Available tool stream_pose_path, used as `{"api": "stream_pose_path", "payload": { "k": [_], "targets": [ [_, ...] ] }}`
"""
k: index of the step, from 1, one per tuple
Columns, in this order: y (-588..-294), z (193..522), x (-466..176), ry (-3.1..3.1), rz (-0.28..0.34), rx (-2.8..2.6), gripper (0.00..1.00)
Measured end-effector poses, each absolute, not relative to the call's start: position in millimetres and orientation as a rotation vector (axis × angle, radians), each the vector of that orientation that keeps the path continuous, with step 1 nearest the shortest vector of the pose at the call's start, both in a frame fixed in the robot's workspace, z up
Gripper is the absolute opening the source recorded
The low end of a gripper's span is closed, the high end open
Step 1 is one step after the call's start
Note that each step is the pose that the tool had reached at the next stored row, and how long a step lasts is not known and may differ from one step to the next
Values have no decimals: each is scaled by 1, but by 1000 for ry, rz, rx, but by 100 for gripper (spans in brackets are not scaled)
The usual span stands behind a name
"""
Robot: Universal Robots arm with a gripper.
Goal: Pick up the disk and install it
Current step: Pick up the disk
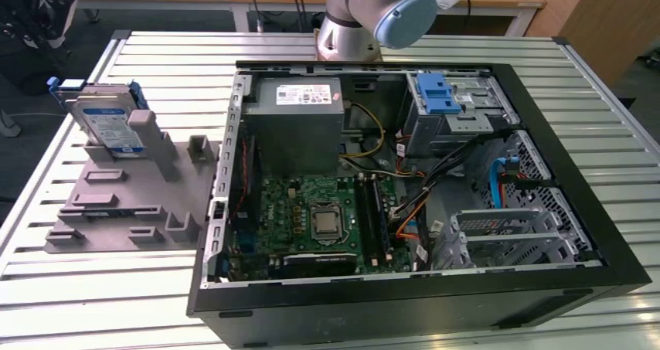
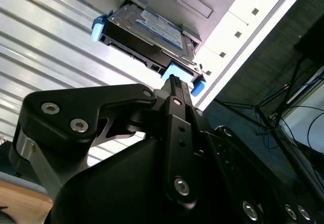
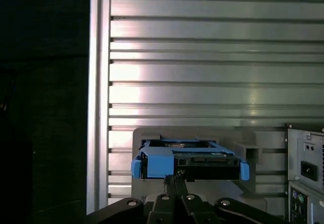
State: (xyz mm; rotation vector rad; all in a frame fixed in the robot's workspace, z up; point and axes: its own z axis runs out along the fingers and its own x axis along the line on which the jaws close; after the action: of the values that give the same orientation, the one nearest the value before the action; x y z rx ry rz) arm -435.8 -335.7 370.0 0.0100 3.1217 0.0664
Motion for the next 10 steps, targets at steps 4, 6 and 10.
{"api": "stream_pose_path", "payload": {
  "k": [4,6,10],
  "targets": [
    [-336,370,-436,3122,60,-17,11],
    [-336,370,-436,3122,59,-19,11],
    [-336,370,-436,3122,59,-19,11]
  ]
}}
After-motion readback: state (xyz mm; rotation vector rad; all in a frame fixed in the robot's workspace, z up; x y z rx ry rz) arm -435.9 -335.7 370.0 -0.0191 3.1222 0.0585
